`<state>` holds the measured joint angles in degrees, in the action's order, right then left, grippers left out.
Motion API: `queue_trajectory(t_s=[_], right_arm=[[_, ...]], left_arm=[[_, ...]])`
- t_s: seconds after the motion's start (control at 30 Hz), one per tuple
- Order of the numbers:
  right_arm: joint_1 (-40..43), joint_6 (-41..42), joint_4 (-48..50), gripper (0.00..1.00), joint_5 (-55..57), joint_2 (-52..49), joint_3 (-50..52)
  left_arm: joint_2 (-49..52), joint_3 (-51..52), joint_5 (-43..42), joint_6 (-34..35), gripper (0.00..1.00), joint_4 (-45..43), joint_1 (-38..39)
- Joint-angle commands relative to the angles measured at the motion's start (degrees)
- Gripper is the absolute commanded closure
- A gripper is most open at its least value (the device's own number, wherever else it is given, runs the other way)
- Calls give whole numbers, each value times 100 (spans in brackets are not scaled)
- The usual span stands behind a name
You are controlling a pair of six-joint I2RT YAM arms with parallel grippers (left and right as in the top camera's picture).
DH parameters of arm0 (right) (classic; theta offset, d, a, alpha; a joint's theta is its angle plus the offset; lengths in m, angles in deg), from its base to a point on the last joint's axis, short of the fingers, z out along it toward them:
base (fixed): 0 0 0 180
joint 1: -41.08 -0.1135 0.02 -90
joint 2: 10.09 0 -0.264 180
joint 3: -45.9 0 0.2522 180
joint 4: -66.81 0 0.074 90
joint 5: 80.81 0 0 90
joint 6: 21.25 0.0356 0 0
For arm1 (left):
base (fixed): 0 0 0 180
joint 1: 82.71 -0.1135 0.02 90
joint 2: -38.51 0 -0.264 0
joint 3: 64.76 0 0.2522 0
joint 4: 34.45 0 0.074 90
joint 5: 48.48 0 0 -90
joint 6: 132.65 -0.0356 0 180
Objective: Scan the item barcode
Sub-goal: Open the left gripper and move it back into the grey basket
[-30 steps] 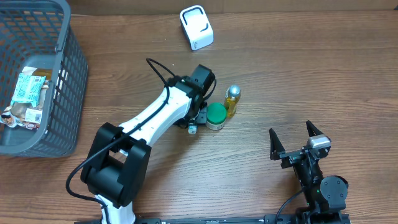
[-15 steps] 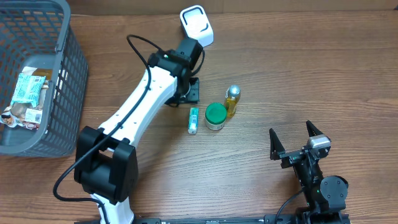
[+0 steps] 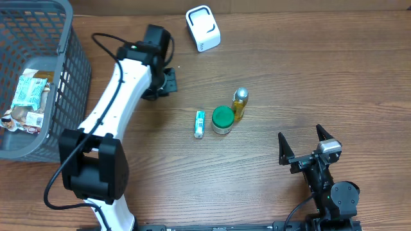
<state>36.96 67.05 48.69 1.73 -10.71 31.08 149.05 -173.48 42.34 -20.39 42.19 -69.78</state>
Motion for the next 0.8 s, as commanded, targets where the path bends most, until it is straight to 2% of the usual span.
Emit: queue_trajectory(t_s=[0.0,0.5,0.77], right_arm=[[35,-26,17,0,28,46,61],[35,-26,17,0,28,46,61],[35,-26,15,0,28,46,61]], left_arm=[[-195,-74,-39,-173,96,33,-199],[-192,-72,-17,-564,96,33,-474],[-190,-72,420,-557,96,31,-476]])
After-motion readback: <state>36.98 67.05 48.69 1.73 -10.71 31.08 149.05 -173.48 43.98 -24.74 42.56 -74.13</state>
